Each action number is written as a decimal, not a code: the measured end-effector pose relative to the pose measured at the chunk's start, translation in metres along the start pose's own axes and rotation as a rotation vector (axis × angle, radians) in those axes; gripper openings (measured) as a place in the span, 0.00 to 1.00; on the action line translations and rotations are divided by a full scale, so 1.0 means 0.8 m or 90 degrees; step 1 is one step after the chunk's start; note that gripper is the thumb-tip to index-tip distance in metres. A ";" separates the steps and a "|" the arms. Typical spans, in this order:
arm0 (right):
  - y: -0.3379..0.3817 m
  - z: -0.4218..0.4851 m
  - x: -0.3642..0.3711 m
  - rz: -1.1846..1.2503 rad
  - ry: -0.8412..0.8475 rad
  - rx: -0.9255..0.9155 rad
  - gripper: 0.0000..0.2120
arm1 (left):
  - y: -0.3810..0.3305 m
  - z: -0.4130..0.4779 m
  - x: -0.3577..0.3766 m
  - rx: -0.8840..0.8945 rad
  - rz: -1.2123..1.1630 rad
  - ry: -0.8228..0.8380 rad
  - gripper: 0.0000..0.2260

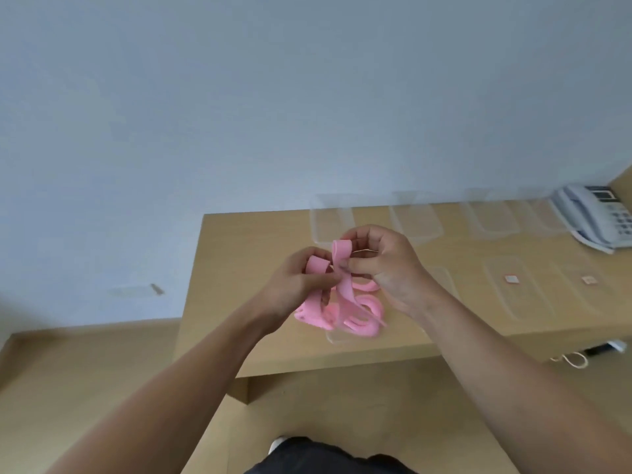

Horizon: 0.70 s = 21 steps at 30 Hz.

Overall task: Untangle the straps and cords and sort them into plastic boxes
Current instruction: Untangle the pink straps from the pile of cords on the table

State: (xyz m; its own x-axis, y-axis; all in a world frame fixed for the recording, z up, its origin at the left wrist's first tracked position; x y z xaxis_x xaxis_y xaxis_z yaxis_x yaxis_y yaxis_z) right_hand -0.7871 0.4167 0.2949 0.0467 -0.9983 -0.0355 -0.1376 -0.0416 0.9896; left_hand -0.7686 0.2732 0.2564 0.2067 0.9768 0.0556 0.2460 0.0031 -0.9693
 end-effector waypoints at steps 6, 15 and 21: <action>-0.022 0.012 -0.040 -0.010 -0.103 0.002 0.21 | 0.008 0.044 0.019 -0.013 0.056 0.006 0.09; -0.105 0.024 -0.033 -0.054 0.137 0.117 0.19 | 0.017 0.070 0.022 -0.074 0.011 -0.027 0.08; -0.180 0.033 -0.033 -0.116 0.165 0.202 0.06 | 0.055 0.076 -0.020 -0.174 -0.100 -0.185 0.08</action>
State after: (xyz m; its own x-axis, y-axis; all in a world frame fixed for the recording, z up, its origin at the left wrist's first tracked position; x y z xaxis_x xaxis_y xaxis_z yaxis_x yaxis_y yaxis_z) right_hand -0.7943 0.4481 0.1498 0.3387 -0.9320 -0.1295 -0.3988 -0.2668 0.8774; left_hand -0.8189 0.2711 0.1981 -0.1190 0.9888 0.0901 0.5036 0.1383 -0.8528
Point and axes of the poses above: each hand's wrist, its own z-axis towards the middle knuckle, its own x-axis out of the palm, y = z × x, the point moved 9 cm from there along z, towards the middle knuckle, and after that the axes turned 6 degrees about -y, right-handed, at the moved point
